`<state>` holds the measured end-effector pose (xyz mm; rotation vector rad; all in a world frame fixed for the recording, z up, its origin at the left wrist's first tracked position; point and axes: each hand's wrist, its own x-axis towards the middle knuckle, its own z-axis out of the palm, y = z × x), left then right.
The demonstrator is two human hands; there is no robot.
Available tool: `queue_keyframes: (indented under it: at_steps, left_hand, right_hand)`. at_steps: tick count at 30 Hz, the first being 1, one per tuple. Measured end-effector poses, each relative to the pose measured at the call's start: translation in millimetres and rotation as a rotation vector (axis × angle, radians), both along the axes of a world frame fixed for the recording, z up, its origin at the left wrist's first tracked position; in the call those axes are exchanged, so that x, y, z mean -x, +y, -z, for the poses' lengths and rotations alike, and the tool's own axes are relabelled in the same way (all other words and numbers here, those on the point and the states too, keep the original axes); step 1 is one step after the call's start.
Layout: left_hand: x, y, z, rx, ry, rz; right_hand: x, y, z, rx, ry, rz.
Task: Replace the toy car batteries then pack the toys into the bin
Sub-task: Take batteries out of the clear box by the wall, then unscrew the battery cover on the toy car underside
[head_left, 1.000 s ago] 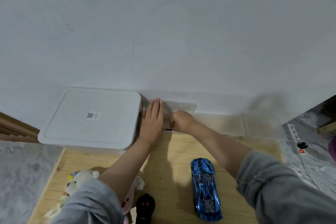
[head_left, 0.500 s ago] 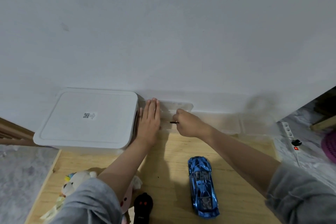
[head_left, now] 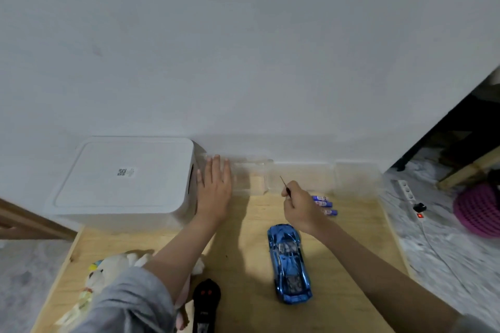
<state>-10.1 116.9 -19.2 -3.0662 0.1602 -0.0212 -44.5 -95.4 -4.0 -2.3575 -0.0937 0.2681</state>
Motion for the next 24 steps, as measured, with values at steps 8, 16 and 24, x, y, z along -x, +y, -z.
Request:
queue_keyframes:
  at_steps: [8,16,24]
  left_hand:
    - [64.9,-49.0,-17.9,0.253,0.115,0.011]
    - [119.4,-118.2,-12.3,0.353,0.425,-0.048]
    - [131.1,-167.1,6.6,0.147,0.528,-0.198]
  right_hand:
    - [68.3,-26.7,25.2,-0.198,0.247,0.257]
    - [97.9,-57.4,31.6,-0.368,0.275,0.459]
    - [123.4,-102.4,31.9,-0.367,0.357,0.404]
